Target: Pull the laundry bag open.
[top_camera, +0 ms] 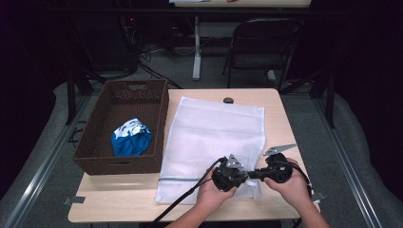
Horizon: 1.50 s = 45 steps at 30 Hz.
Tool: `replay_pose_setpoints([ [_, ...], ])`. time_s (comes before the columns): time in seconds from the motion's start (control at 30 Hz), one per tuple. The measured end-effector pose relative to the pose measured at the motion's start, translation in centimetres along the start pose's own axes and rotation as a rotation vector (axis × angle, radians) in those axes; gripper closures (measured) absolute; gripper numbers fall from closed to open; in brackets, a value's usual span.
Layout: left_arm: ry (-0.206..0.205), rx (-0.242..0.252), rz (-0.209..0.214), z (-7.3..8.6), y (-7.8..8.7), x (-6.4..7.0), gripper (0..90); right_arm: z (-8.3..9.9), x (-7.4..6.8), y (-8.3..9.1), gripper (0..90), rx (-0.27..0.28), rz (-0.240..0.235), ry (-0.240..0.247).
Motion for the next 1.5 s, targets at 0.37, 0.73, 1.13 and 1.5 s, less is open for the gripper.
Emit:
replay_pose_setpoints([
  [0.37,0.039,-0.008,0.004,0.3,-0.2,-0.6,87.1,0.2,-0.1,0.3,85.9,0.0,0.003,0.003],
  [0.73,0.063,-0.006,-0.034,0.6,-0.3,-1.3,87.1,0.3,-0.1,0.5,86.1,-0.001,0.005,0.01],
  [1.13,0.075,-0.009,-0.061,1.2,-0.4,-2.2,87.0,0.6,0.2,0.7,86.1,-0.011,0.013,0.001],
  [1.5,0.082,-0.016,-0.071,1.2,-0.4,-2.3,87.0,0.8,0.7,1.1,86.0,-0.029,0.057,0.013],
])
Point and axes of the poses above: each handheld gripper's, and its own axes: y roughly backward along the jaws, z roughly out of its underside, x roughly to its right, the point moved 6 cm from there along -y, roughly forward along the jaws, and after that the axes turned 9 degrees about y, right-handed, at the moved point
